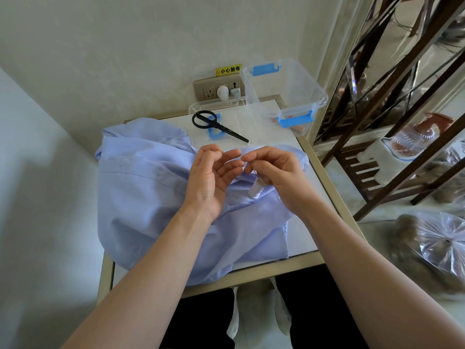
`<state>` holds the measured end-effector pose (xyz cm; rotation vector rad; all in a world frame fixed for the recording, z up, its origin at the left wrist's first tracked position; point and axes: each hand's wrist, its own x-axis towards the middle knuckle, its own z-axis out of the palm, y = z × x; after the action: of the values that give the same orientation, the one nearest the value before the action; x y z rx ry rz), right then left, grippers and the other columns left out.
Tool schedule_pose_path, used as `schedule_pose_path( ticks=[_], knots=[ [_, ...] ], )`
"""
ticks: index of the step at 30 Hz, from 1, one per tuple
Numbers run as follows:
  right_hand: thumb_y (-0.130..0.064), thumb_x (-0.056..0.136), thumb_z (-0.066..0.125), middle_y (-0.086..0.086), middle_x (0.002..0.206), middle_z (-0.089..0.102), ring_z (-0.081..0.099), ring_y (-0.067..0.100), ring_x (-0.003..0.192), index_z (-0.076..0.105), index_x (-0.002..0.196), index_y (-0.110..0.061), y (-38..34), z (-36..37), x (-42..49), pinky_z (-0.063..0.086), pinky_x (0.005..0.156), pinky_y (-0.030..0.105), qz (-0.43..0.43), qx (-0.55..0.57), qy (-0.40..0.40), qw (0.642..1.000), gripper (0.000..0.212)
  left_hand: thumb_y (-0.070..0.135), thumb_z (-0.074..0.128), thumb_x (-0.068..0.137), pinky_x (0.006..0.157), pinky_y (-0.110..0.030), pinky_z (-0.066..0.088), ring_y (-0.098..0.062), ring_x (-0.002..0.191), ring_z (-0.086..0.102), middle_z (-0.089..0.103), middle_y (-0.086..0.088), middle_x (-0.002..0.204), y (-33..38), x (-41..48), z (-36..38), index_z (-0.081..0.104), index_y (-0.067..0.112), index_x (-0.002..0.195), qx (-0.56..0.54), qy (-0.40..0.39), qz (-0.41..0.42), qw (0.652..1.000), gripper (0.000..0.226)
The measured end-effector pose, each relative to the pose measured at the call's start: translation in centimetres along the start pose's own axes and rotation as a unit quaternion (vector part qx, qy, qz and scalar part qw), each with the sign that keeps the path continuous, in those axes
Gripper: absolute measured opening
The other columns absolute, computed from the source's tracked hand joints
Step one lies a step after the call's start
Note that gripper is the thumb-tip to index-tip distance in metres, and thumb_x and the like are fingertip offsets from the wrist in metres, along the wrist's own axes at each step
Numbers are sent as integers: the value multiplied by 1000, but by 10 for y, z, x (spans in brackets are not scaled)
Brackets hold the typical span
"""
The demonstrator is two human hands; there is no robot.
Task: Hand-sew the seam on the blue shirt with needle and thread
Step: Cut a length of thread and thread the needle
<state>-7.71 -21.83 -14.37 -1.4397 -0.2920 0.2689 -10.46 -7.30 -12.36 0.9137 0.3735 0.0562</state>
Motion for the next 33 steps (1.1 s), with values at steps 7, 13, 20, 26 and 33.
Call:
schedule_pose_path(
  ticks=[7, 13, 20, 26, 33],
  knots=[
    [7, 91, 56, 8, 80, 73, 58, 22, 49, 73, 91, -9, 5, -2, 3, 51, 55, 19, 31, 55, 4, 998, 24, 5, 44, 97, 60, -22, 56, -17, 57, 66, 66, -3, 62, -1, 2, -3, 51, 14, 85, -28, 19, -13, 999, 16],
    [1, 82, 69, 19, 89, 73, 63, 34, 61, 73, 92, -10, 9, 0, 4, 55, 63, 23, 46, 81, 9, 996, 15, 4, 45, 96, 62, -21, 56, -16, 57, 66, 64, -3, 61, -1, 3, -4, 51, 13, 85, -21, 20, -7, 1000, 16],
    [-14, 94, 61, 0, 73, 70, 56, 23, 44, 65, 95, -1, 10, 0, 3, 45, 53, 19, 16, 42, 40, 998, 13, -4, 59, 90, 66, -17, 52, -10, 64, 64, 65, -5, 70, -4, 0, -8, 66, 7, 99, 245, -25, 95, 965, 16],
    [-14, 94, 62, 6, 69, 64, 52, 8, 43, 68, 92, -2, 12, 0, 4, 40, 49, 18, 19, 30, 55, 998, 14, 13, 70, 89, 73, -18, 53, -7, 75, 70, 75, 6, 80, -7, 2, -11, 78, 14, 89, 465, -48, 199, 861, 8],
    [-20, 95, 63, 11, 66, 59, 51, 23, 46, 63, 88, -4, 15, 2, 6, 41, 49, 20, 13, -1, 93, 996, 17, 4, 63, 88, 67, -20, 52, -8, 64, 62, 66, 7, 68, -7, 4, -12, 70, 11, 79, 422, -7, 205, 883, 13]
  ],
)
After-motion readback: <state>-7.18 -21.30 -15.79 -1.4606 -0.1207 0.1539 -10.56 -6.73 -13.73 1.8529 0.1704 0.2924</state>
